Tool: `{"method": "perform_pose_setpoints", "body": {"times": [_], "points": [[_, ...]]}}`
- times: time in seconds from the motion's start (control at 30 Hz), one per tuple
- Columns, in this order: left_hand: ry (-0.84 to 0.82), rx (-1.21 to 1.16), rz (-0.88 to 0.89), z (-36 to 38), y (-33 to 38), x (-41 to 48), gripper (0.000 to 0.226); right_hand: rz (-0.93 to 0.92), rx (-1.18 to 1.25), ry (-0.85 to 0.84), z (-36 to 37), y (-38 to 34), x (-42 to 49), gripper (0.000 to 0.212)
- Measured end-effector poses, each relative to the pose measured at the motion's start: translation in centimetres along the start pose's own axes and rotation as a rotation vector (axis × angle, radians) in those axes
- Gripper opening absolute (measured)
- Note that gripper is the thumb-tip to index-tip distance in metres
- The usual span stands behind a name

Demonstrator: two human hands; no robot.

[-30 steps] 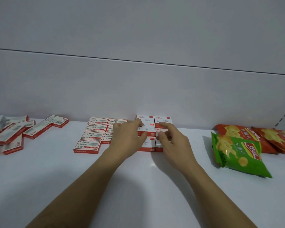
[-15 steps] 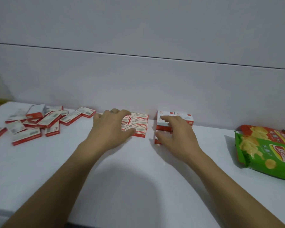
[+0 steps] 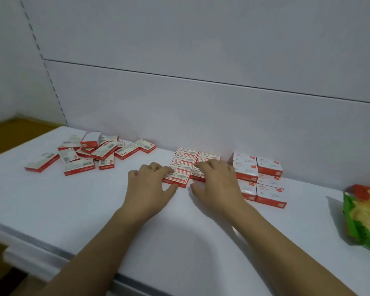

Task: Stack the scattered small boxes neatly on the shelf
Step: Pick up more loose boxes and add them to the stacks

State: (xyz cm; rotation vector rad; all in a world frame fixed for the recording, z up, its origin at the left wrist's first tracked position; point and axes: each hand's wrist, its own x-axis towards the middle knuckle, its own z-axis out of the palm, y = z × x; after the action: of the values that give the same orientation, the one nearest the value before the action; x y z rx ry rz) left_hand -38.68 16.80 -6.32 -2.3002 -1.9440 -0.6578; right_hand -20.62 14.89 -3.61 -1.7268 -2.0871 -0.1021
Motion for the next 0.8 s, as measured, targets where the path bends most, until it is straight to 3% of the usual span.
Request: {"method": "perform_pose_setpoints", "body": {"times": [0.17,0.5,0.8], "points": [[-0.038,0.033,0.008,-0.1,-0.2,0.3,0.048,-0.03,-0.038,-0.005,0.4,-0.1,0.1,0.053],[0.004,-0.008,-0.031,-2.6,-3.1,0.3,0.059,-0.096,-0.041,-0.043,0.0,-2.7,3.0,0.058],[0.023,0.122,-0.255,-6.6,-11.6,0.2,0.066,-0.215,0.004,-0.201,3.1,-10.7,8.8,0.064]]}}
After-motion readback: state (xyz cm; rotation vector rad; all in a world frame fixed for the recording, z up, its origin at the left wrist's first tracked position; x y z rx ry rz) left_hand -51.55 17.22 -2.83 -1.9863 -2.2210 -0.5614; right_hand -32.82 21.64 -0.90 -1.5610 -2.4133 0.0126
